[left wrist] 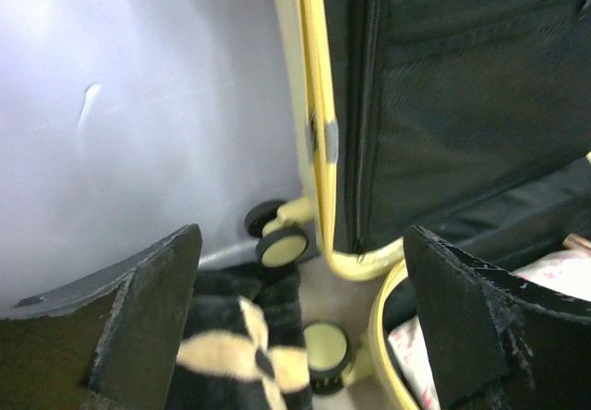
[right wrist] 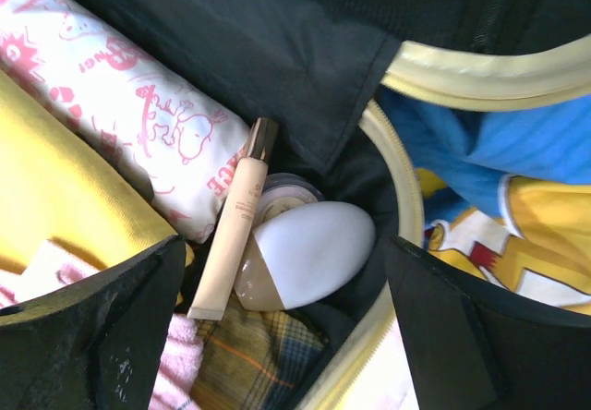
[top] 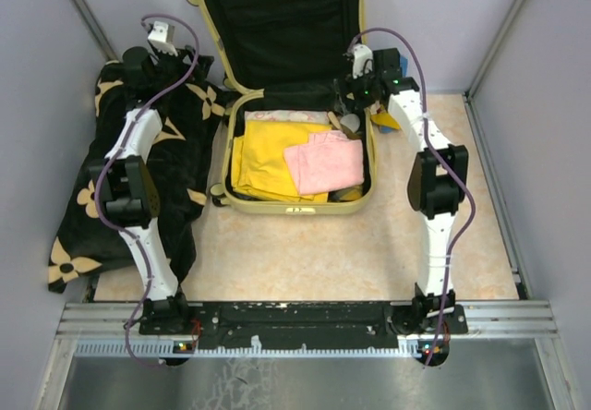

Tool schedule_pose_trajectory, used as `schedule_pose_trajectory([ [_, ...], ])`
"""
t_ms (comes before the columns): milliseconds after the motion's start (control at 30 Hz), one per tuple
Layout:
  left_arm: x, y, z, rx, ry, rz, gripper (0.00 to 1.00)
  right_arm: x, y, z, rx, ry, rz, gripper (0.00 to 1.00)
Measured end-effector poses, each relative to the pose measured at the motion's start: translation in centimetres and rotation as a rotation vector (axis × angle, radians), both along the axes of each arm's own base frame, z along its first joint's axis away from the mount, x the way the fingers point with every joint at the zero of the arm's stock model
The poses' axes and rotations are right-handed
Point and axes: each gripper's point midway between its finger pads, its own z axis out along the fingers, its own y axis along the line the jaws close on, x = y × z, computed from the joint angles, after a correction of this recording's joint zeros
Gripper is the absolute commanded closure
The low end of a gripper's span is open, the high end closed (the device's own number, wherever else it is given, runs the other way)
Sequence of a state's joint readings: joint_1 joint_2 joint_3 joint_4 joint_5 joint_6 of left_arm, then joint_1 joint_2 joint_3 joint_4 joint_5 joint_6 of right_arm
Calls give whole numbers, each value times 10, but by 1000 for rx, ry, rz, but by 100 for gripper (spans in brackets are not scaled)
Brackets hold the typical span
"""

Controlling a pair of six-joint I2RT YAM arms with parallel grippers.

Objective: Pack the luggage

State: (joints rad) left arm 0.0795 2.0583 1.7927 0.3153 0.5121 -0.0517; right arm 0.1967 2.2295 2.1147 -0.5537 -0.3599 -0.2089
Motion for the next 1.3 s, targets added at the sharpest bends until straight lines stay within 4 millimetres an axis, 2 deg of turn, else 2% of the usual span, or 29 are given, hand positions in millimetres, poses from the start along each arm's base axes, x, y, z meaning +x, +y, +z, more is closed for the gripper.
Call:
schedule_pose_trajectory([
  [133,18,-8,8,-59,-72,-74,15,0,-17,29,12,-45,-27,11],
  [233,27,-16,8,-73,-99,-125,18,0,-42,45,11,-70,-71,10],
  [367,41,-22,16,-78,-145,-161,23,-6,-78,54,-7,-75,-136,10],
  [467,47,-24,24,-75,-178,-171,26,-10,-99,51,-26,-63,-175,10],
  [633,52,-31,33,-64,-229,-193,31,-12,-109,46,-54,-46,-199,8],
  [767,61,-37,32,-62,-253,-191,34,-12,-109,45,-63,-45,-208,7],
  [933,71,-38,25,-65,-265,-162,43,-11,-115,45,-82,-48,-234,6],
  [1033,74,-36,23,-67,-263,-146,55,-10,-119,44,-97,-49,-253,6],
  [1200,72,-42,25,-65,-273,-167,87,-8,-126,44,-121,-54,-288,5],
  [1267,71,-46,25,-64,-279,-176,98,-8,-128,44,-125,-55,-296,5],
  [1300,70,-47,25,-63,-281,-180,99,-8,-128,44,-128,-55,-299,5],
])
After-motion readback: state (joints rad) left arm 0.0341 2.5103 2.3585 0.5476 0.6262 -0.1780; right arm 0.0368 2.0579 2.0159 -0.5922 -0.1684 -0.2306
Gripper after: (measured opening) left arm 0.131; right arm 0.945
